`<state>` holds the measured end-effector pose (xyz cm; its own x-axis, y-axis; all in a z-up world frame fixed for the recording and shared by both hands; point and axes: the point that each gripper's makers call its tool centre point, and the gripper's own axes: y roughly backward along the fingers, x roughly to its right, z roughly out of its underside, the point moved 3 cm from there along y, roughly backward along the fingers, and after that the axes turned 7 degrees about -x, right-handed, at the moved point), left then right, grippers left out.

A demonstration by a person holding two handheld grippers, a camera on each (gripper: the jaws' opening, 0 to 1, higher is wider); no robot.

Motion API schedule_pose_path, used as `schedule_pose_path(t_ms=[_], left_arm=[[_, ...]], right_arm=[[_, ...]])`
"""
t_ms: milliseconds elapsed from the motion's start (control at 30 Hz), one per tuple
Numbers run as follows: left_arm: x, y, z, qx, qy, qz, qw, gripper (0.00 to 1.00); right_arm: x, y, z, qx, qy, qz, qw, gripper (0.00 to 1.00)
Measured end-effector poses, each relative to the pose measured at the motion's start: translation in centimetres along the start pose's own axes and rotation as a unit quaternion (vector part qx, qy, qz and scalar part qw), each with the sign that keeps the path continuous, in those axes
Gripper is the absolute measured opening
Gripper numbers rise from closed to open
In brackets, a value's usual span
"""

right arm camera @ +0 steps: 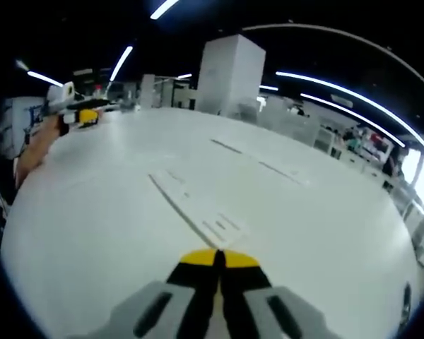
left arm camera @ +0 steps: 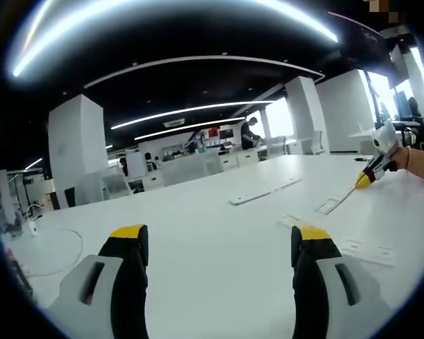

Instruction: Locate the socket holder cover, grip the socket holder cover, clip it into the socket holder slot.

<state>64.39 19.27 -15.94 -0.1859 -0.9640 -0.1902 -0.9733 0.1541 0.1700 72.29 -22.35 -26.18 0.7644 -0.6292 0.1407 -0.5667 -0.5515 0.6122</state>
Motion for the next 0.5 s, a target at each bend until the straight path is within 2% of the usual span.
schedule_pose_path(t_ms=[500], left_arm=[[0.54, 0.30, 0.30, 0.001, 0.001, 0.001, 1.0000, 0.82]], right_arm=[[0.14, -0.29, -0.27, 0.002, 0.007, 0.004, 1.0000, 0.04]])
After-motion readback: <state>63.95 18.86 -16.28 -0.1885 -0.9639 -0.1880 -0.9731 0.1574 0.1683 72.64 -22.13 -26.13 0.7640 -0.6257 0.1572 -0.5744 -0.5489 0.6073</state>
